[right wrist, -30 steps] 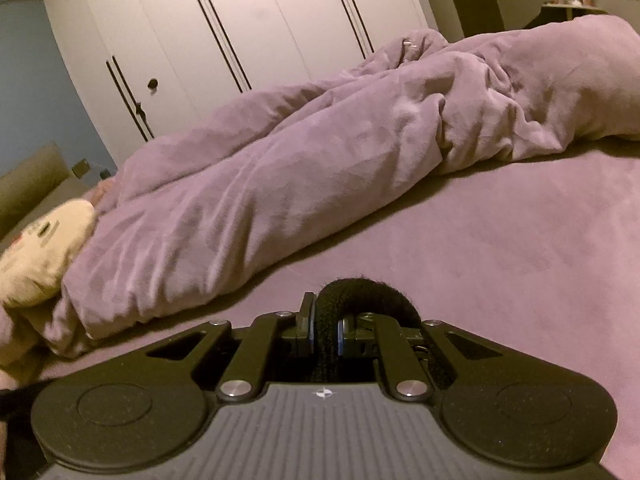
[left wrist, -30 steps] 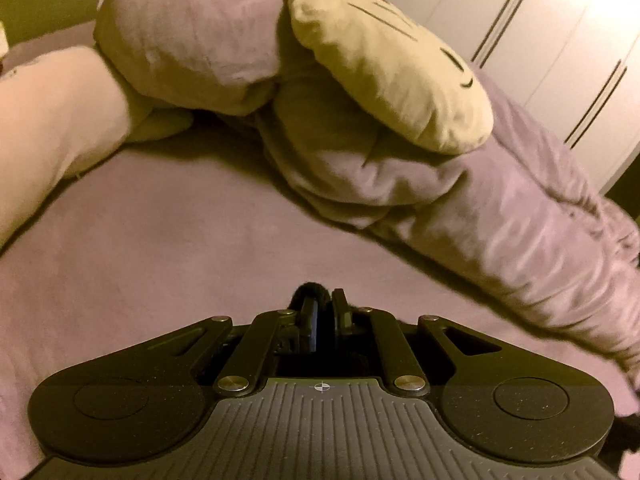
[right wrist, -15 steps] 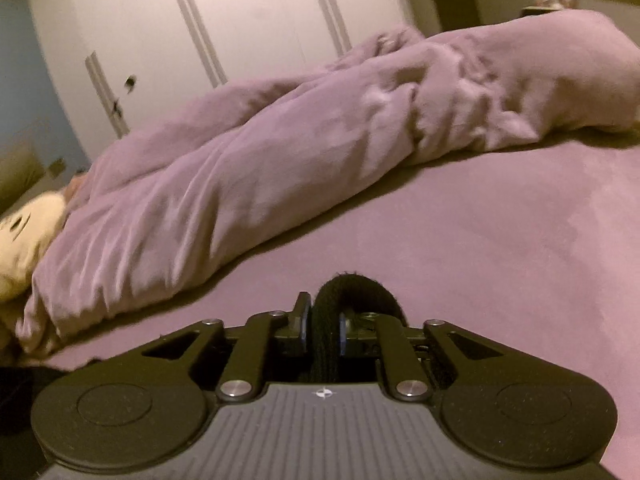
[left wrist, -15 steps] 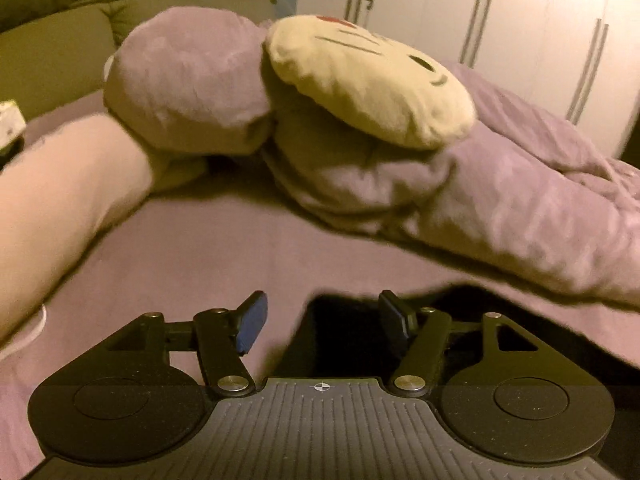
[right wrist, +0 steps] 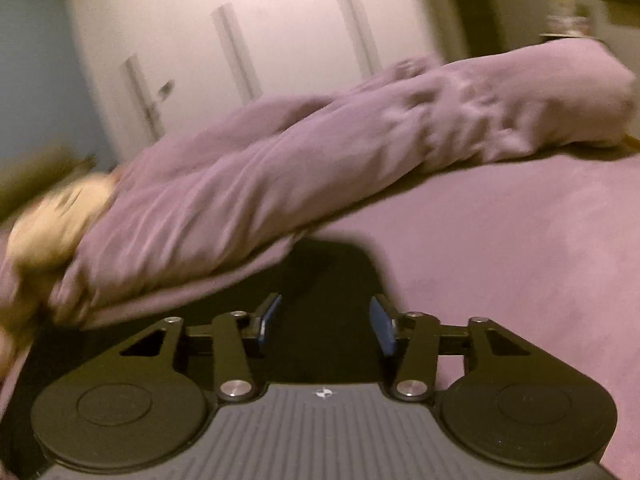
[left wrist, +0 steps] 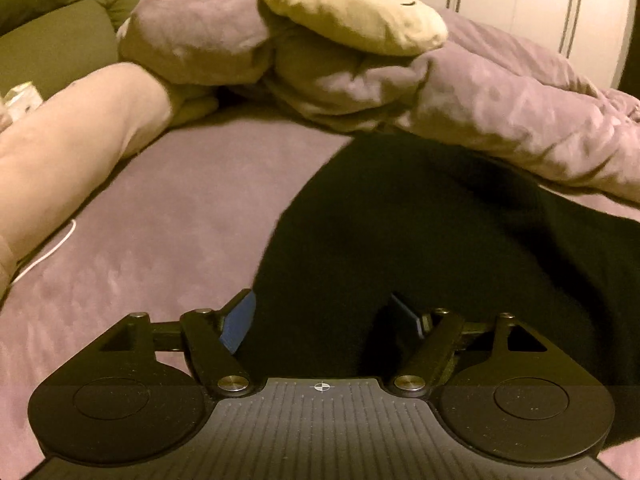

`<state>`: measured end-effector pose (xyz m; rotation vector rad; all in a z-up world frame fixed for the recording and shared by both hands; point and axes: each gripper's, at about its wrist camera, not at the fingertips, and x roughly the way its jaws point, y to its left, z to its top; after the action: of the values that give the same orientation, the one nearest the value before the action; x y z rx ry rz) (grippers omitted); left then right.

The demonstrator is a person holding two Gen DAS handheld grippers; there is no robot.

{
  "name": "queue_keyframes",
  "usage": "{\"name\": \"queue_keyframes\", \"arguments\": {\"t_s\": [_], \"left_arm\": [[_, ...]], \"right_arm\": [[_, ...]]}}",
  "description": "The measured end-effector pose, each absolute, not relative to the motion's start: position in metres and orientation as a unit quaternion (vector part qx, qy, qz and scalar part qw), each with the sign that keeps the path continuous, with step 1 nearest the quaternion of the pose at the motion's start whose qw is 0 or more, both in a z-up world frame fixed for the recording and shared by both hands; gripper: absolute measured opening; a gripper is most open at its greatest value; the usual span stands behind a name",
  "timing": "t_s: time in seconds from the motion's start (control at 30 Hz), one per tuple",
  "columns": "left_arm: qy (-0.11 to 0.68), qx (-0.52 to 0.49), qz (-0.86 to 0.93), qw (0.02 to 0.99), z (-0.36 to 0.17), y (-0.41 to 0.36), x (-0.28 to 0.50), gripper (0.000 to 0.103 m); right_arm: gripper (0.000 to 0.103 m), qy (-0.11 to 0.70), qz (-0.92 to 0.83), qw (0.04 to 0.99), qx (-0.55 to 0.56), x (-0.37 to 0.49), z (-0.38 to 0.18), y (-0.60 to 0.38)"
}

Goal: Fold small clothes

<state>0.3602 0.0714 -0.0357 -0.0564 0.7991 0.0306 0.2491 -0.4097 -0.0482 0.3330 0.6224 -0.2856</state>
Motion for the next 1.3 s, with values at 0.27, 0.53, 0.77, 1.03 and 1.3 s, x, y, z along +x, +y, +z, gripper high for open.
{"name": "queue_keyframes", "arguments": {"t_s": [0.27, 0.53, 0.77, 1.03, 1.3], "left_arm": [[0.394, -0.068, 0.012, 0.917, -0.034, 0.059, 0.355, 0.083], [0.414, -0.030, 0.021, 0.910, -0.051, 0.059, 0.345, 0.083], [0.436, 0.003, 0.060, 0.898, -0.055, 0.070, 0.341, 0.083], [0.453, -0.041, 0.072, 0.888, -0.055, 0.089, 0.329, 0.083], [0.444, -0.046, 0.071, 0.892, -0.044, 0.082, 0.322, 0.083]], "right_arm": [[0.023, 0.328, -0.069, 0.937, 0.094, 0.264, -0.069, -0.339], [0.019, 0.364, -0.040, 0.931, -0.002, 0.271, -0.097, -0.321], [0.019, 0.385, -0.089, 0.919, -0.020, 0.267, -0.083, -0.304], [0.019, 0.360, -0.056, 0.931, 0.011, 0.260, -0.060, -0.269], [0.019, 0.372, -0.018, 0.928, -0.013, 0.293, -0.075, -0.206]]}}
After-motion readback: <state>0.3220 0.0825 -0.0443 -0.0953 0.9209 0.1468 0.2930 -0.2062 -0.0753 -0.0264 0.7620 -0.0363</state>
